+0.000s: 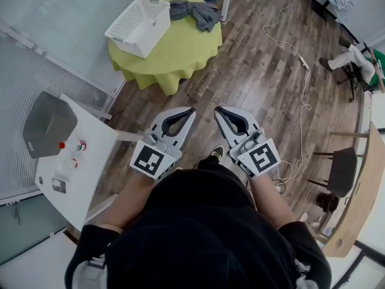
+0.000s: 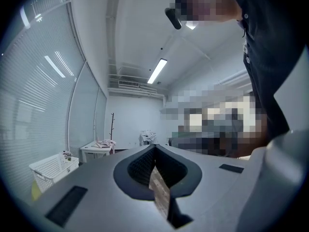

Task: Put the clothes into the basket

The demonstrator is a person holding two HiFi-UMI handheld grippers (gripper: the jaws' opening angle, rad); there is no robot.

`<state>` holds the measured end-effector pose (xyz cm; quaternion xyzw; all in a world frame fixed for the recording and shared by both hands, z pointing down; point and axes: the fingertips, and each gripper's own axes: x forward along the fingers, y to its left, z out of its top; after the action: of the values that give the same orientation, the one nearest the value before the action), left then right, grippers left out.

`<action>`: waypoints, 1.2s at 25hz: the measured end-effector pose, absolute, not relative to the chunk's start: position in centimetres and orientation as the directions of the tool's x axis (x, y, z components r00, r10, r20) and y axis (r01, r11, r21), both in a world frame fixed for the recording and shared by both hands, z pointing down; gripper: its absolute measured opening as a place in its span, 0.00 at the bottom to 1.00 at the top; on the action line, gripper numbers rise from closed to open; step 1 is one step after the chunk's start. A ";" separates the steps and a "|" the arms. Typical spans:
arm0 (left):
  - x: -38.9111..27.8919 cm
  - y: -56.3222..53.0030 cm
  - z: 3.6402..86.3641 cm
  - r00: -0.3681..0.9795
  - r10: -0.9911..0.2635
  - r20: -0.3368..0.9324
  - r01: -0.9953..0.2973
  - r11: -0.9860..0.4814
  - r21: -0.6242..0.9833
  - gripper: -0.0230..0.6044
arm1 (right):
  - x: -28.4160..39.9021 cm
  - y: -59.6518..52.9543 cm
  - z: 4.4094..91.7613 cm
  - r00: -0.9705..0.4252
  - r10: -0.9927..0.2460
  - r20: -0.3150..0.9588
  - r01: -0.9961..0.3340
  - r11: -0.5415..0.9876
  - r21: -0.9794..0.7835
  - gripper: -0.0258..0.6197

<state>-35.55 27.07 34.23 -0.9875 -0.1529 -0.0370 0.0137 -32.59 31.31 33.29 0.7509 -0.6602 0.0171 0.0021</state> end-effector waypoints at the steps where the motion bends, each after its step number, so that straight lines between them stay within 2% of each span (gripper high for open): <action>1: -34.7 27.4 34.2 0.951 0.297 0.086 0.300 -0.954 -0.022 0.04 | -31.8 31.6 33.3 0.119 -0.992 0.030 -0.993 -0.119 -0.019 0.08; 16: -23.6 31.5 33.6 0.973 0.218 0.079 0.221 -0.975 -0.036 0.04 | -21.0 35.7 33.1 0.051 -0.999 0.015 -0.998 -0.051 -0.025 0.08; 25: -19.3 30.8 34.6 0.969 0.221 0.111 0.225 -0.974 -0.032 0.04 | -16.8 35.1 34.1 0.045 -0.999 0.018 -0.998 -0.046 -0.049 0.08; 30: -16.3 28.7 35.4 0.969 0.238 0.073 0.239 -0.971 -0.008 0.04 | -13.9 33.0 34.6 0.057 -0.998 0.035 -0.998 -0.059 -0.038 0.08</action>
<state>-16.30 28.73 35.44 -0.9921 -0.1202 -0.0357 0.0083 -13.94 33.00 34.57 0.7271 -0.6861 0.0258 -0.0016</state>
